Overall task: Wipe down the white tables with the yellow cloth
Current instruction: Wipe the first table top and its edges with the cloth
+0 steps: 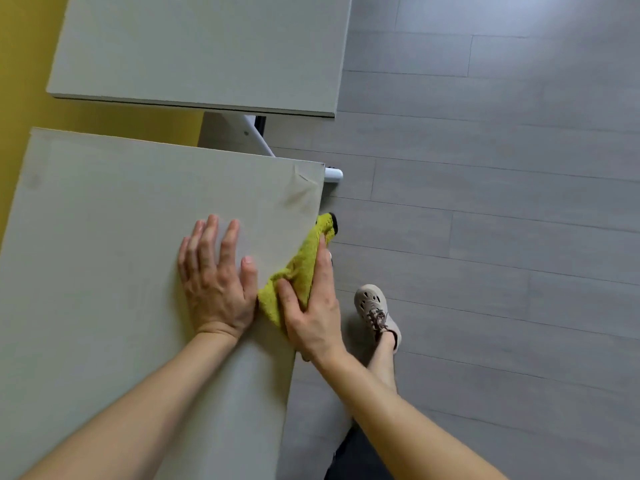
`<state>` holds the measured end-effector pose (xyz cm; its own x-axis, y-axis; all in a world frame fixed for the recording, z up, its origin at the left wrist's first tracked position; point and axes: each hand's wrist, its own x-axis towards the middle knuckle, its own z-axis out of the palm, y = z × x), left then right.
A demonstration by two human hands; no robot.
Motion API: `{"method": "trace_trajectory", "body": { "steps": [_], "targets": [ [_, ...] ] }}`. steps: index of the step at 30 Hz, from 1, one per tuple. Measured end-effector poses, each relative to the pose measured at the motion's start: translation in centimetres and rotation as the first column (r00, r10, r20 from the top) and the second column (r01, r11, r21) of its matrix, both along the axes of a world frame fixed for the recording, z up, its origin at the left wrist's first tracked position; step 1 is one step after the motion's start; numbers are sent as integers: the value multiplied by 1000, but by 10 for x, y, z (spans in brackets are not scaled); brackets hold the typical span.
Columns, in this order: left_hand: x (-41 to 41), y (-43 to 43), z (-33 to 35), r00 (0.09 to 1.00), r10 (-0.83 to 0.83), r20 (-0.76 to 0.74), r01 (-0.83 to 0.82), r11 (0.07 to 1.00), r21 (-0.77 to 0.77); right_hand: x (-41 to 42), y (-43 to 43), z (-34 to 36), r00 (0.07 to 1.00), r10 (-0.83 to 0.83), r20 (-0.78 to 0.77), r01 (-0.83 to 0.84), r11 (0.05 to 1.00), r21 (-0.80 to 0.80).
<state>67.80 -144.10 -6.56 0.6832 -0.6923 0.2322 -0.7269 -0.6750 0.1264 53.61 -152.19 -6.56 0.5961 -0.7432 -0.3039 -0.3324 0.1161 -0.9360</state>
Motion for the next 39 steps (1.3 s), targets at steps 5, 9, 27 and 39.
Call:
{"method": "trace_trajectory", "body": {
  "steps": [5, 9, 27, 39],
  "targets": [
    [-1, -1, -1, 1000, 14, 16, -14, 1000, -2, 61, -88, -13, 996, -72, 56, 75, 996, -58],
    [1, 0, -2, 999, 16, 31, -16, 1000, 3, 29, -36, -15, 988, -82, 134, 88, 995, -42],
    [0, -1, 0, 1000, 31, 4, -31, 999, -20, -15, 18, -11, 983, -67, 171, 80, 994, -69],
    [2, 0, 0, 999, 31, 14, -31, 999, -20, 57, -55, -6, 975, -211, 67, 216, 973, -75]
  ]
}}
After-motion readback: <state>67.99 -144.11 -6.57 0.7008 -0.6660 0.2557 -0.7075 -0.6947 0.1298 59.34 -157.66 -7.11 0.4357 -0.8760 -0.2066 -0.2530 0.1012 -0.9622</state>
